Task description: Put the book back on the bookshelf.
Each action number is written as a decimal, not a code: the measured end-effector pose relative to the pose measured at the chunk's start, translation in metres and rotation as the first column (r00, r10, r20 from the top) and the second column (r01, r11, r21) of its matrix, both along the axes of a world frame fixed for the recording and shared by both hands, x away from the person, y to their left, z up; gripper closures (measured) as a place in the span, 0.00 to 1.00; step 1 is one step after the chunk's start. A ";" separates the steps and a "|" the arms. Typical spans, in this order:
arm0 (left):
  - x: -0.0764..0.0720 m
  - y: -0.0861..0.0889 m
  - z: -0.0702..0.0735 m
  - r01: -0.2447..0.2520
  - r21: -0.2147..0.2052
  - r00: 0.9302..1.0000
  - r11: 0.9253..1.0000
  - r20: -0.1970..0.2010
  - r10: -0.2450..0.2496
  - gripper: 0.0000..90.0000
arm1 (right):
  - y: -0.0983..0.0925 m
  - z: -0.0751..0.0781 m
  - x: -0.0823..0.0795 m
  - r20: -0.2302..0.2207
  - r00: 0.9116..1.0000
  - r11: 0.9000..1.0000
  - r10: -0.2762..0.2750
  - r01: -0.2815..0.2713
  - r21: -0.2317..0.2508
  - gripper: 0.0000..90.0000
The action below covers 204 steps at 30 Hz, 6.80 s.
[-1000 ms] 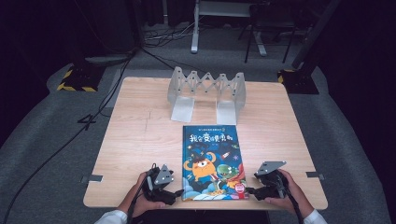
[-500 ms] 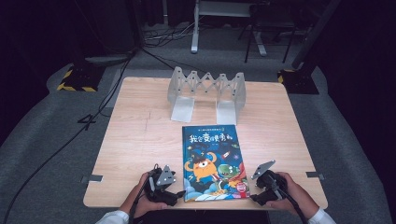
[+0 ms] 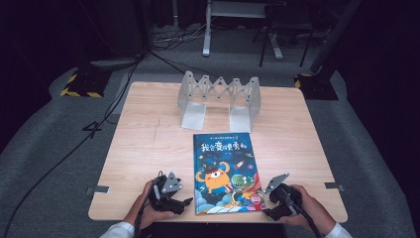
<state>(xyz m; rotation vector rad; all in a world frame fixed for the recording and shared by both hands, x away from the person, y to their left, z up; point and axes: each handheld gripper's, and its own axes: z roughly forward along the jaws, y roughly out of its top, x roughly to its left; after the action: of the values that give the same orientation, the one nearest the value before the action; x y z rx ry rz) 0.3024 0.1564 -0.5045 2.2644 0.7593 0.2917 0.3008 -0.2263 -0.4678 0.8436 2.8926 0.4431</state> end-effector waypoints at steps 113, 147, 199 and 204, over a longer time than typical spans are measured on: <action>0.040 -0.034 0.012 0.111 -0.203 0.986 0.973 -0.098 -0.133 0.18 | 0.001 0.028 0.033 0.467 0.881 0.690 0.074 -0.384 0.614 0.57; 0.038 -0.028 0.033 0.191 -0.353 0.982 0.916 0.063 -0.180 0.60 | -0.014 0.027 0.036 0.482 0.873 0.707 0.067 -0.383 0.595 0.60; 0.021 -0.066 0.056 0.344 -0.353 0.924 0.870 0.294 -0.245 0.92 | -0.039 0.024 0.050 0.448 0.880 0.750 -0.156 -0.189 0.634 0.48; 0.020 -0.065 0.059 0.336 -0.366 0.921 0.868 0.320 -0.221 0.91 | -0.039 0.024 0.055 0.424 0.892 0.736 -0.157 -0.181 0.653 0.49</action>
<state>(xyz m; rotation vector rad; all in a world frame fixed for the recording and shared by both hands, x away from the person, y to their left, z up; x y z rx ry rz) 0.3226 0.0916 -0.4459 1.8458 0.3017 0.2609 0.3555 -0.2655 -0.4439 0.6472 2.2647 1.5426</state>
